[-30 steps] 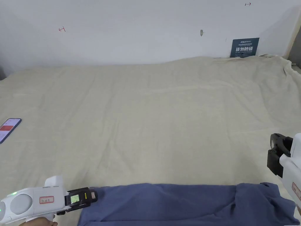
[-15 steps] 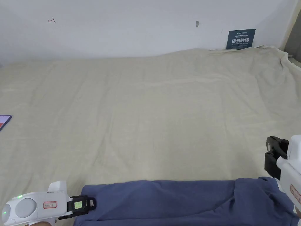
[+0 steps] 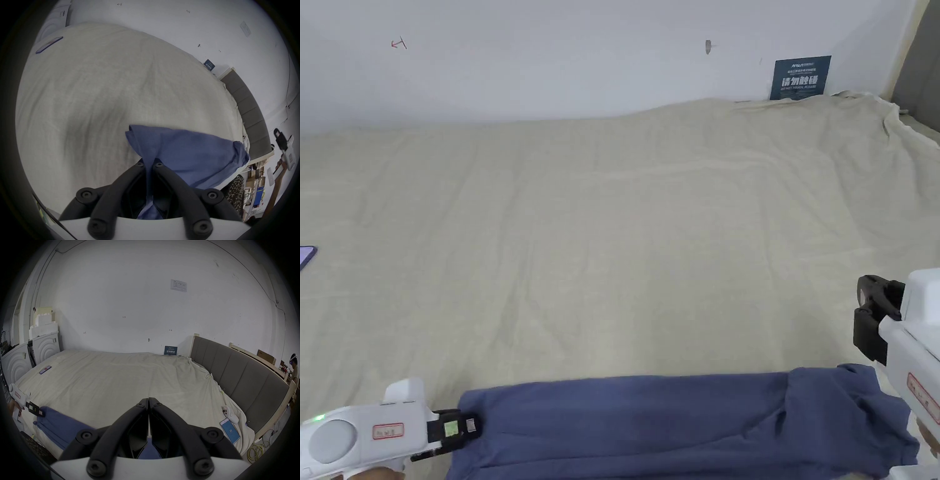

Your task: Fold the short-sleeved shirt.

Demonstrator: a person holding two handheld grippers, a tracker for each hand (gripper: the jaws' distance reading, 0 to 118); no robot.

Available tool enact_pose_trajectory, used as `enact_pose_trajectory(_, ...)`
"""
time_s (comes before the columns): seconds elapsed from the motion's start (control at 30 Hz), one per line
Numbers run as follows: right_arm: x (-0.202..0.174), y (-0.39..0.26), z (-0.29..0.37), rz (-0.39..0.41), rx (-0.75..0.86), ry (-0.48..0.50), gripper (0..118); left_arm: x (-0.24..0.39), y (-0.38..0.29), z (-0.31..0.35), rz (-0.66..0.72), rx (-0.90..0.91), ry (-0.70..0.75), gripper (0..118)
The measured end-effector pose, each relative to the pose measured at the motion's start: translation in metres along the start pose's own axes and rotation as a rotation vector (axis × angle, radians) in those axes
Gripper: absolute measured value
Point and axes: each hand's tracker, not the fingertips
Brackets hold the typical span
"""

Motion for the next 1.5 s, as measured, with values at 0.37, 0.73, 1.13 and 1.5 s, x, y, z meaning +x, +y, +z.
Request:
enact_pose_trajectory(0.37,0.002,0.004,0.004,0.003,0.029,0.015,0,0.007,0.007,0.064,0.029,0.058,0.105,2)
enact_pose_trajectory(0.73,0.002,0.002,0.011,-0.021,0.039,0.042,0,0.109,0.018,0.071,-0.011,-0.002,0.016,2)
enact_pose_trajectory(1.13,0.028,-0.002,0.027,-0.050,0.055,0.024,0,0.238,0.012,-0.047,-0.169,-0.171,-0.148,2)
enact_pose_trajectory(1.5,0.050,-0.012,0.036,-0.054,0.040,-0.016,0,0.275,-0.027,-0.138,-0.178,-0.281,-0.018,14)
